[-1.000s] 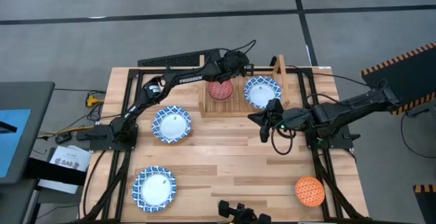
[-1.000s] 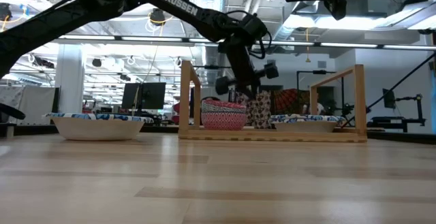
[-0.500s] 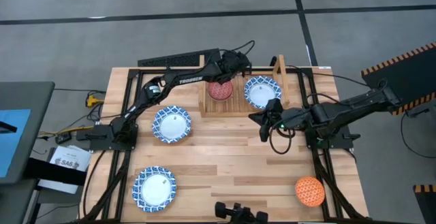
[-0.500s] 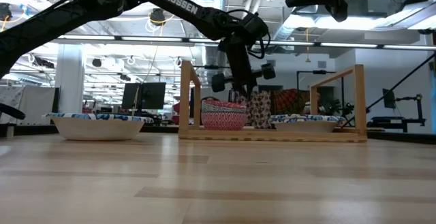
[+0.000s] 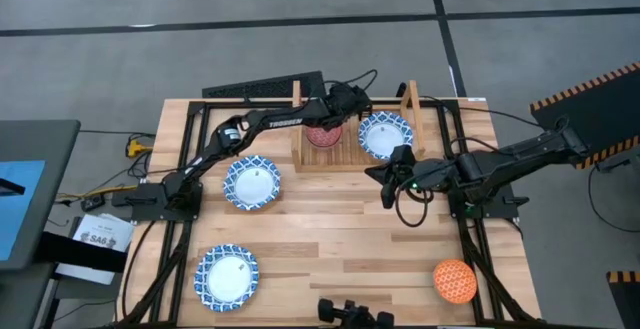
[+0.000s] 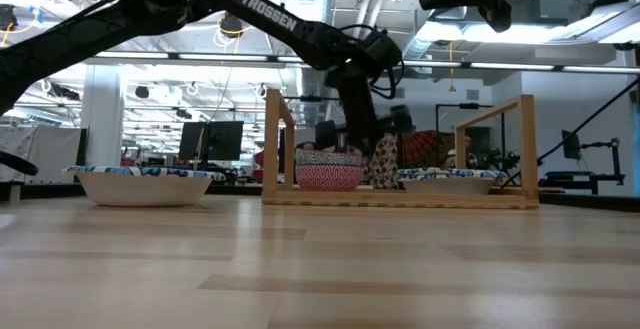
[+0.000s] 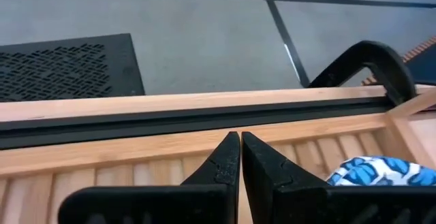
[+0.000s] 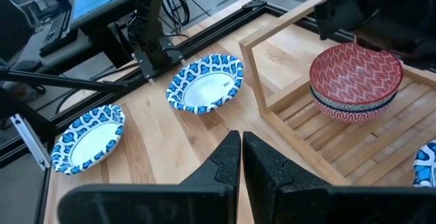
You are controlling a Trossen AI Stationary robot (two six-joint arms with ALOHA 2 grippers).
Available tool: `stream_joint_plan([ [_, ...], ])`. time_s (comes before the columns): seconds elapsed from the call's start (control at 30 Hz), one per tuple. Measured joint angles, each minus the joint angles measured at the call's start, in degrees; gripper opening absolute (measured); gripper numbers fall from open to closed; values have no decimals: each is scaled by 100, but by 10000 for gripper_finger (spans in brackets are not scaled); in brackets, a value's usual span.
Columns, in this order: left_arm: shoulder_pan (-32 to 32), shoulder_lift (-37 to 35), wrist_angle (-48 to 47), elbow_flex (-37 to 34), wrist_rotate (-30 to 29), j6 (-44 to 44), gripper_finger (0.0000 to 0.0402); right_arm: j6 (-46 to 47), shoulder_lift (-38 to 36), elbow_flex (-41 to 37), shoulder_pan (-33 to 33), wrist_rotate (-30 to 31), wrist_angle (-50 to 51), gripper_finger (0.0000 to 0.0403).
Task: Place and stack bowls onto a shelf
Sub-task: Stack the red small bowl into the dark blue small bowl on the shelf
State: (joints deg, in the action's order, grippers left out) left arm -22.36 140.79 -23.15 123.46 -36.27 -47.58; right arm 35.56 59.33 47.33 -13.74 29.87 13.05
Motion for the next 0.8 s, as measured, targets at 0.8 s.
stream_joint_plan([
  [0.8,-200,186,-437,-7,290,-189,0,-1,0,0,2,0,0,45],
])
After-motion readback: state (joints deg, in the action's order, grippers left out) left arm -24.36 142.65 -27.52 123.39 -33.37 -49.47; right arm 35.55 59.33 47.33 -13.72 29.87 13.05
